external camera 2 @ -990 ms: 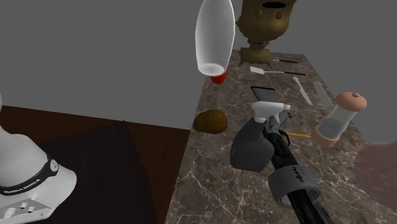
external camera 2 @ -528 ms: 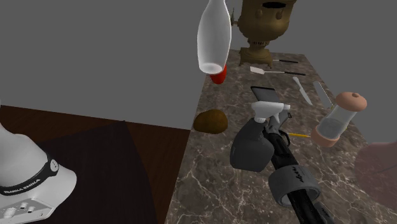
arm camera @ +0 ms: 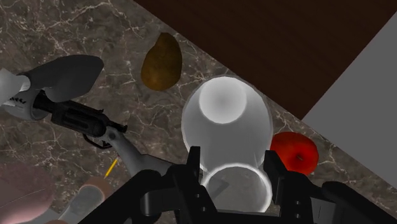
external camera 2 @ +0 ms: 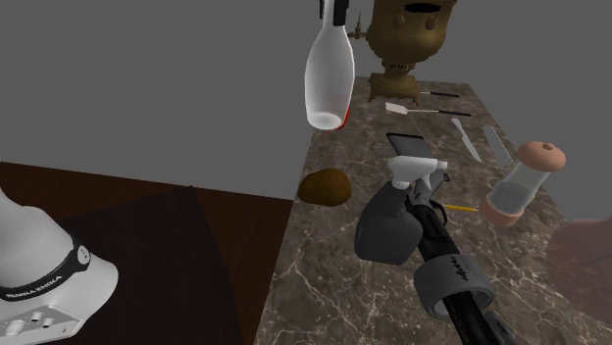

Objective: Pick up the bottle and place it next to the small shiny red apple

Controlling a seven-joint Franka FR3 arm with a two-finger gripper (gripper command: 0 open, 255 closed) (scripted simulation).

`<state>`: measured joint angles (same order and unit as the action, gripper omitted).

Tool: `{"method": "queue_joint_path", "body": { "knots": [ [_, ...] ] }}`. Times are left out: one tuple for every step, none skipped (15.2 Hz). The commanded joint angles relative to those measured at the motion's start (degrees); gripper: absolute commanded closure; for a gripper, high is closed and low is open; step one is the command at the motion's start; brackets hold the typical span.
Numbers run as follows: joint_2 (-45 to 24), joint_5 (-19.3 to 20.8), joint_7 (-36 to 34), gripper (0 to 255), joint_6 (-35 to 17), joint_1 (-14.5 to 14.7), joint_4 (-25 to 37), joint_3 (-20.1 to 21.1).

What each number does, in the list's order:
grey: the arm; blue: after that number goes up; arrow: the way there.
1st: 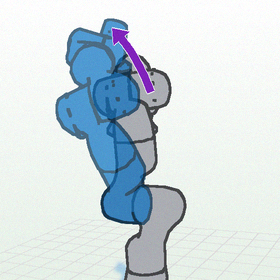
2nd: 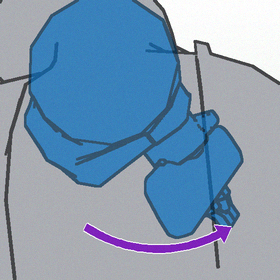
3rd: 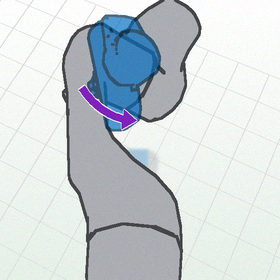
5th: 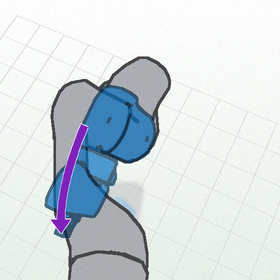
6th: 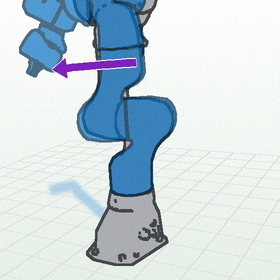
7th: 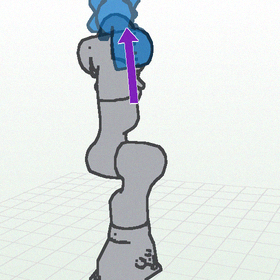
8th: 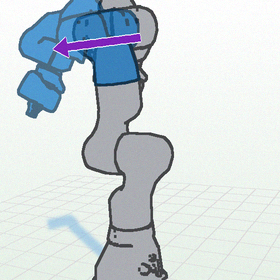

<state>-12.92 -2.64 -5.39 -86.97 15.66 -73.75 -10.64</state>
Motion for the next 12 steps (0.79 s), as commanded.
{"method": "queue_joint_path", "body": {
  "knots": [
    [0.6,0.1,-0.1,255,-1.8,0.1,-2.3,0.0],
    [0.9,0.2,-0.1,255,-2.7,0.2,-3.5,0.1],
    [1.1,0.2,-0.1,255,-3.6,0.2,-4.7,0.1],
    [1.4,0.3,-0.1,255,-4.5,0.3,-5.8,0.1],
    [1.6,0.3,-0.1,255,-5.4,0.3,-6.8,0.1],
    [1.8,0.3,-0.1,255,-6.2,0.4,-7.9,0.1],
    [2.0,0.4,-0.1,255,-7.1,0.4,-8.9,0.1],
    [2.1,0.4,-0.2,255,-7.9,0.4,-9.9,0.1],
    [2.3,0.4,-0.2,255,-8.7,0.5,-10.9,0.1],
    [2.4,0.4,-0.2,255,-9.5,0.5,-11.8,0.1],
    [2.5,0.5,-0.2,255,-10.4,0.5,-12.7,0.2],
    [2.6,0.5,-0.2,255,-11.2,0.5,-13.6,0.2]
  ]
}}
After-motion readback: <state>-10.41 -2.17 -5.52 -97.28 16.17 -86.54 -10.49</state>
